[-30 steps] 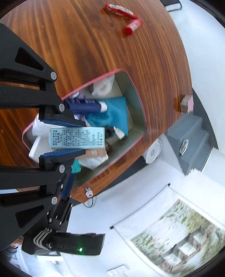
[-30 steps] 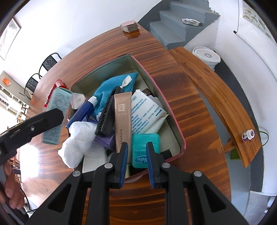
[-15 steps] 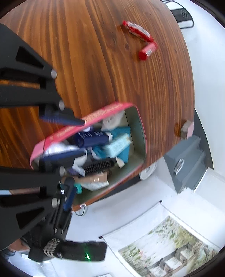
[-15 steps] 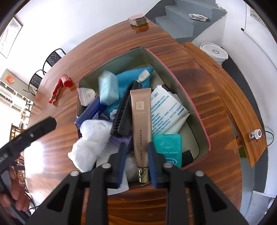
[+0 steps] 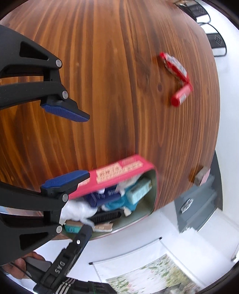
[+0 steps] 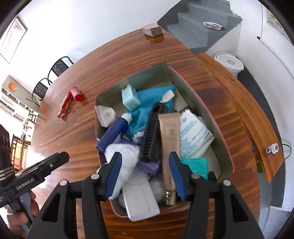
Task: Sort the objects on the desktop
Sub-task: 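Move both open tools back over the red packets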
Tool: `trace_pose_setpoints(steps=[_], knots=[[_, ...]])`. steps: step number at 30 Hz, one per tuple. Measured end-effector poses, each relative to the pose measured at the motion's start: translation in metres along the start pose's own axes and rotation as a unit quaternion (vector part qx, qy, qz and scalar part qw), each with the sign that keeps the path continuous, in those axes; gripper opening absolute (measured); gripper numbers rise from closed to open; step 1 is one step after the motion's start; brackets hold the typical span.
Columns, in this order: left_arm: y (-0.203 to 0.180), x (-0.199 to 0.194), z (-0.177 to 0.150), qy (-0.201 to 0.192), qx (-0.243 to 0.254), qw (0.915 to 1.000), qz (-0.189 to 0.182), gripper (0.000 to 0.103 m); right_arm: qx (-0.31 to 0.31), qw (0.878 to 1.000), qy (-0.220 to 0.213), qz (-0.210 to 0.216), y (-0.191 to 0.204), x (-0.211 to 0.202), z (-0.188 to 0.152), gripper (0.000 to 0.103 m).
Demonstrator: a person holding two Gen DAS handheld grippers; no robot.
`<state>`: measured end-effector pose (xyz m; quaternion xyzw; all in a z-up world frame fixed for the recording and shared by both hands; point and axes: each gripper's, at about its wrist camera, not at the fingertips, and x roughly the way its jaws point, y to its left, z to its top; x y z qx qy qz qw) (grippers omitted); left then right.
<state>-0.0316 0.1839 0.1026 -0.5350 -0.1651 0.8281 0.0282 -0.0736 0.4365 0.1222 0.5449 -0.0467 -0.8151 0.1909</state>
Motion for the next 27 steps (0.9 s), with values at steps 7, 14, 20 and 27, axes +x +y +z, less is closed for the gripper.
trace_pose_setpoints(steps=[7,14,20,27], knots=[[0.040,-0.010,0.004,-0.007,-0.034,0.9990,0.027,0.059,-0.023,1.000,0.005,0.010,0.030,0.011,0.005,0.072],[0.084,-0.021,0.005,-0.021,-0.062,0.9956,0.067,0.059,-0.069,0.998,0.007,0.011,0.070,0.026,0.011,0.072],[0.119,-0.026,0.006,-0.023,-0.100,0.9910,0.086,0.059,-0.094,0.996,0.002,0.014,0.098,0.035,0.016,0.074],[0.144,-0.028,0.009,-0.024,-0.111,0.9884,0.101,0.059,-0.090,0.996,0.018,0.017,0.112,0.053,0.016,0.075]])
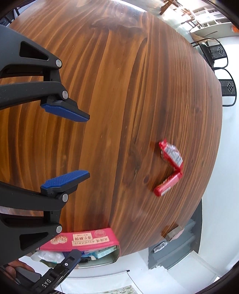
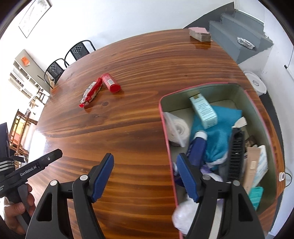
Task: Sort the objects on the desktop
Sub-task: 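Move both open tools back over the red packets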
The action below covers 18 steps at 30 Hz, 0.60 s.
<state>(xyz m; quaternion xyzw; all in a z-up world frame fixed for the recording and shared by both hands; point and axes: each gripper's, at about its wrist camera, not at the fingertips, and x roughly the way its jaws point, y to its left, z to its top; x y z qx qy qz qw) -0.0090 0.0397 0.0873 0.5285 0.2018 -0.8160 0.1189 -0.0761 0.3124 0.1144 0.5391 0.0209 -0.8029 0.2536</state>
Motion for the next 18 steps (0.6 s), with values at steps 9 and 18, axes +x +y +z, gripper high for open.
trace_pose_setpoints(steps=[9,18], knots=[[0.031,0.001,0.029,-0.018,-0.021,0.9995,0.016,0.059,0.001,1.000,0.007,-0.015,0.007,0.008,0.001,0.079],[0.074,-0.006,0.068,-0.064,-0.058,0.9950,0.051,0.059,0.002,1.000,0.007,-0.030,0.015,0.017,0.011,0.079]])
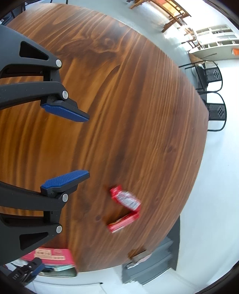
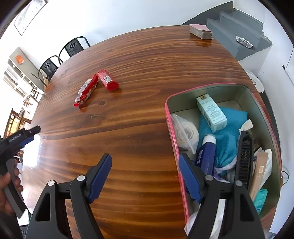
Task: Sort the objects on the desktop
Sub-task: 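Move both open tools back over the red packets, then grasp the red wrapped snack packet with the left tool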
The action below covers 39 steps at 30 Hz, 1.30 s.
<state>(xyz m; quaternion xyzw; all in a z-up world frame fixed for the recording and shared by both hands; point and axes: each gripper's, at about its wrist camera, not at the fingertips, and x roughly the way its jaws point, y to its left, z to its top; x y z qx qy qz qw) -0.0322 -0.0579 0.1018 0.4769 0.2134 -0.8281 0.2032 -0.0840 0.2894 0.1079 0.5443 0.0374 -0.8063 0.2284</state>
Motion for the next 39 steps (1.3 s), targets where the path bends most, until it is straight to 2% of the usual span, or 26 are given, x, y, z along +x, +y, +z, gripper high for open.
trace_pose_setpoints(steps=[5,8,11,18,23,29,37,39], knots=[[0.008,0.011,0.018,-0.015,-0.003,0.9999,0.003,0.059,-0.007,1.000,-0.002,0.003,0.010,0.004,0.011,0.079],[0.005,0.020,0.025,-0.022,0.009,0.9997,-0.001,0.059,-0.024,1.000,-0.013,0.005,0.020,0.003,0.017,0.079],[-0.002,0.037,0.032,-0.013,0.027,0.9994,-0.014,0.059,-0.031,0.999,-0.010,0.005,0.027,0.011,0.023,0.079],[-0.039,0.062,0.047,0.003,0.067,0.9962,-0.055,0.059,-0.036,0.999,-0.003,0.016,0.040,0.030,0.038,0.079],[-0.075,0.084,0.059,0.011,0.113,0.9907,-0.075,0.059,-0.036,0.999,0.007,0.012,0.042,0.046,0.048,0.079],[-0.109,0.111,0.070,0.022,0.142,0.9846,-0.099,0.059,-0.038,0.999,0.010,0.008,0.044,0.058,0.062,0.079],[-0.122,0.140,0.077,0.042,0.157,0.9811,-0.105,0.059,-0.059,0.998,0.013,0.006,0.057,0.080,0.090,0.079],[-0.119,0.142,0.077,0.033,0.157,0.9815,-0.104,0.058,-0.067,0.998,0.013,0.006,0.062,0.086,0.096,0.079]])
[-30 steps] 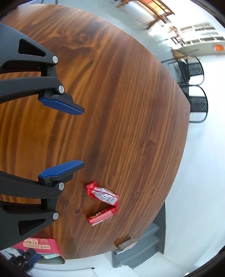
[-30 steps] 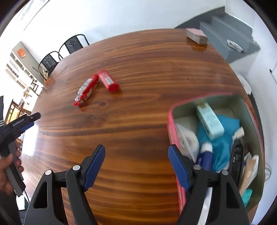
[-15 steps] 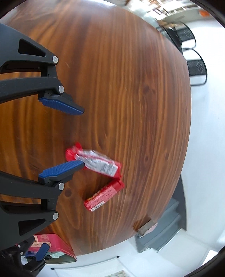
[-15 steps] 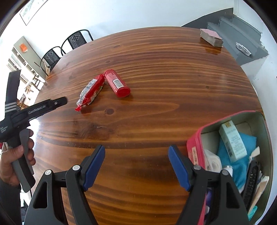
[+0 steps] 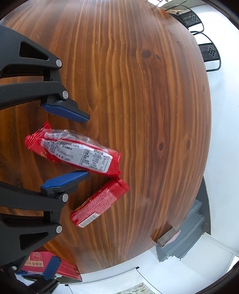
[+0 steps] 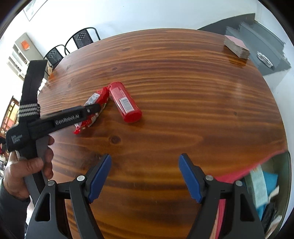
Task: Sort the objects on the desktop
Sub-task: 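Grasp the red wrapped snack packet with the left tool, then grasp the red cylindrical container with the right tool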
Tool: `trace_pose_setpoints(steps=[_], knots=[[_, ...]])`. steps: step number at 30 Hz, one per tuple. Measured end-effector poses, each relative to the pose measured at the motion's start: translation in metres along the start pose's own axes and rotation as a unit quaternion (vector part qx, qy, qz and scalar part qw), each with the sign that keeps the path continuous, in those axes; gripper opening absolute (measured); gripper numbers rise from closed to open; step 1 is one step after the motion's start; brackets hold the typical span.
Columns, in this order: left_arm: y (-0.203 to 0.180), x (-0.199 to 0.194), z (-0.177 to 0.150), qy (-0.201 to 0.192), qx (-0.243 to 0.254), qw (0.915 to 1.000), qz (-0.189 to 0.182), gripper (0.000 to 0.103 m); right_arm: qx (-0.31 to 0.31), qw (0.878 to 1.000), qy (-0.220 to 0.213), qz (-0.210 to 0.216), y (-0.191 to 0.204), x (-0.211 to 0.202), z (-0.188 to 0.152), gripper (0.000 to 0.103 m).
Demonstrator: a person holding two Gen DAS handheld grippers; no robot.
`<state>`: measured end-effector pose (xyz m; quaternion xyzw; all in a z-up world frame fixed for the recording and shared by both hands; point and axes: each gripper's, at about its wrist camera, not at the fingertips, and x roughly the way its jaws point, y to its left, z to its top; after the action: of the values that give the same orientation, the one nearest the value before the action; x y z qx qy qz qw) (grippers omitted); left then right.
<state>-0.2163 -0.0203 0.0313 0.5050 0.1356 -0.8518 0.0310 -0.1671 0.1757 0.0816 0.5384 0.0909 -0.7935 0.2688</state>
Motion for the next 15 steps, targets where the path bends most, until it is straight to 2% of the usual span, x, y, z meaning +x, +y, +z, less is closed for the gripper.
trace_pose_setpoints(steps=[1,3,4,9,15], knots=[[0.001,0.000,-0.001,-0.003,0.001,1.0000,0.002,0.058,-0.005,1.000,0.000,0.000,0.002,0.003,0.004,0.079],[0.004,-0.002,-0.003,-0.010,-0.004,0.9999,0.009,0.039,-0.016,1.000,-0.002,0.000,0.007,0.008,0.011,0.079],[0.007,-0.004,-0.005,-0.010,-0.007,0.9998,0.015,0.032,-0.024,1.000,-0.004,0.001,0.010,0.010,0.016,0.079],[0.033,-0.018,-0.017,-0.020,-0.052,0.9976,0.040,0.031,-0.054,0.998,-0.015,-0.001,0.024,0.023,0.037,0.079],[0.046,-0.046,-0.034,-0.033,-0.056,0.9967,0.050,0.031,-0.075,0.997,-0.016,-0.008,0.035,0.047,0.062,0.079]])
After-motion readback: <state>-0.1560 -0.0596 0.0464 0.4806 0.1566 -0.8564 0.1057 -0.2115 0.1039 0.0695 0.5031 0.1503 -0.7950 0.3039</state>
